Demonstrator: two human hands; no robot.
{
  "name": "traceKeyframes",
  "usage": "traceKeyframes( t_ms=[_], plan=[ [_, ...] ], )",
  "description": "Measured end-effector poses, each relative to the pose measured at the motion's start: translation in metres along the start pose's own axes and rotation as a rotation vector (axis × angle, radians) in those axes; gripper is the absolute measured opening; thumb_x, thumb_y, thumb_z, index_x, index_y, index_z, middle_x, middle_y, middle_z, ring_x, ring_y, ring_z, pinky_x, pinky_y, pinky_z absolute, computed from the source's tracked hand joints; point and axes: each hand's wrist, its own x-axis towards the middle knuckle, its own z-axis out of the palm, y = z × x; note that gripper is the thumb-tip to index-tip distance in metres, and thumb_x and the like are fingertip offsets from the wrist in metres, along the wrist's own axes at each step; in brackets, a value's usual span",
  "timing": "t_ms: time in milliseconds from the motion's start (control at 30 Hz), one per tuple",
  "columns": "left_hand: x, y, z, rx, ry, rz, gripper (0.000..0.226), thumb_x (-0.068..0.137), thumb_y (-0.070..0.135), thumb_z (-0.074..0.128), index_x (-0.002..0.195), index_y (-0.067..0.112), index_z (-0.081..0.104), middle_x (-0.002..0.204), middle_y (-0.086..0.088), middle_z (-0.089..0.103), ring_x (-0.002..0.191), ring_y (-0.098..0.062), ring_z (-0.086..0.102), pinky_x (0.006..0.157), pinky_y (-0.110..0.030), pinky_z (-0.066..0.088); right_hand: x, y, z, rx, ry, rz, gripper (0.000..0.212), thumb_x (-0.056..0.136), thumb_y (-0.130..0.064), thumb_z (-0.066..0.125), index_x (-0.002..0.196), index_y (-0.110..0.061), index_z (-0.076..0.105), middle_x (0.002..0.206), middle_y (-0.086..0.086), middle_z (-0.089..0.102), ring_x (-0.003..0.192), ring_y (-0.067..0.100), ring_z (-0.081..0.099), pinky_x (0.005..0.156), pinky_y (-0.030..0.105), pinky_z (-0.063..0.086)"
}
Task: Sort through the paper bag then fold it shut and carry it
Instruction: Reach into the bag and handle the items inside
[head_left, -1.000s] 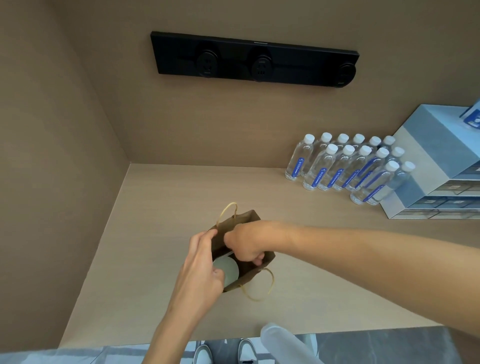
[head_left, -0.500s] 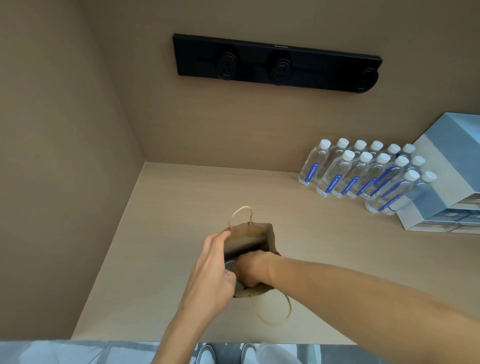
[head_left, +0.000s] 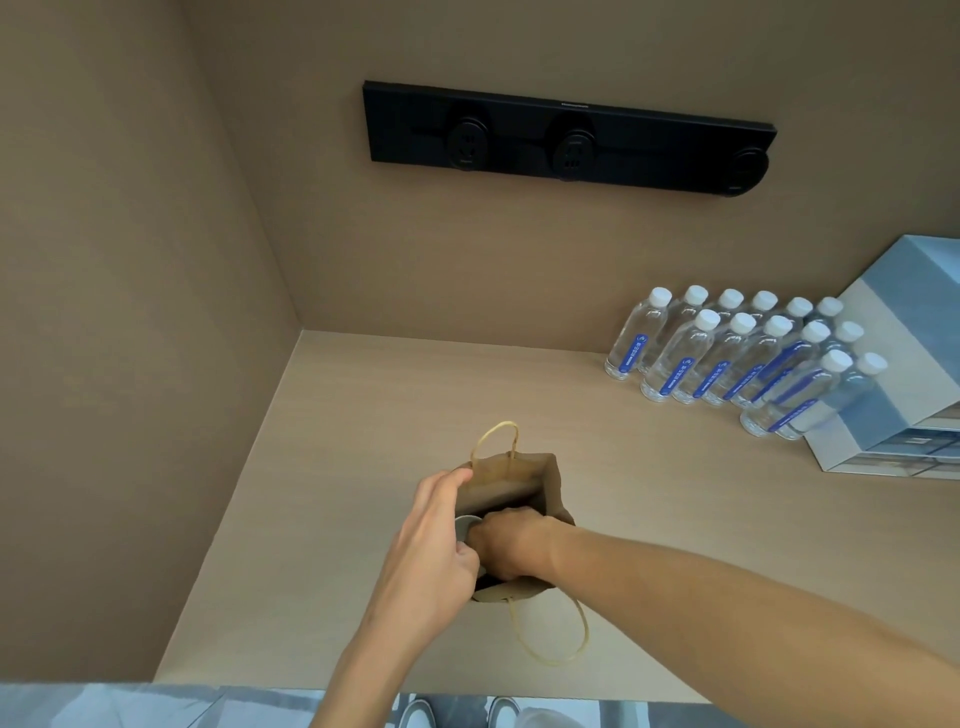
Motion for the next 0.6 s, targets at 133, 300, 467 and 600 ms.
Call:
traceKeyframes(
  t_ms=[133, 300, 467, 600],
  plan=[
    [-0.001, 0.002, -0.002, 0.023, -0.011, -0.007, 0.067, 0.08, 0.006, 0.047, 0.137, 0.04, 0.034, 0.137, 0.023, 0.036, 0.088, -0.014, 0.056, 0.085, -0.035, 0.05, -0.004, -0.003, 0.0, 0.064, -0.039, 0.015, 0.031, 0.099, -0.018, 0.049, 0.128, -0.01, 0.056, 0.13, 0.012, 0.061, 0.118, 0.033, 0.058, 0.094, 0.043, 0.046],
    [-0.003, 0.007, -0.005, 0.028, -0.027, 0.008, 0.059, 0.085, 0.022, 0.053, 0.136, 0.044, 0.035, 0.141, 0.025, 0.032, 0.096, -0.014, 0.055, 0.089, -0.036, 0.05, -0.026, -0.003, -0.02, 0.045, -0.107, 0.004, 0.03, 0.096, -0.01, 0.046, 0.122, -0.005, 0.059, 0.124, 0.015, 0.063, 0.104, 0.033, 0.061, 0.078, 0.038, 0.044],
    [0.0, 0.009, -0.013, -0.015, -0.037, 0.041, 0.048, 0.089, 0.038, 0.051, 0.136, 0.04, 0.04, 0.138, 0.024, 0.038, 0.087, -0.012, 0.055, 0.088, -0.034, 0.05, -0.066, 0.007, -0.056, 0.072, 0.077, -0.082, 0.016, 0.095, -0.007, 0.047, 0.101, -0.008, 0.061, 0.091, 0.011, 0.061, 0.071, 0.026, 0.056, 0.057, 0.035, 0.045],
    [0.0, 0.007, -0.026, -0.073, -0.037, 0.102, 0.044, 0.089, 0.057, 0.04, 0.133, 0.051, 0.038, 0.13, 0.031, 0.043, 0.078, -0.004, 0.055, 0.082, -0.033, 0.052, -0.125, 0.05, -0.059, 0.566, 0.589, -0.157, 0.02, 0.099, -0.019, 0.047, 0.101, -0.02, 0.067, 0.094, 0.005, 0.068, 0.088, 0.025, 0.063, 0.079, 0.036, 0.053]
  ],
)
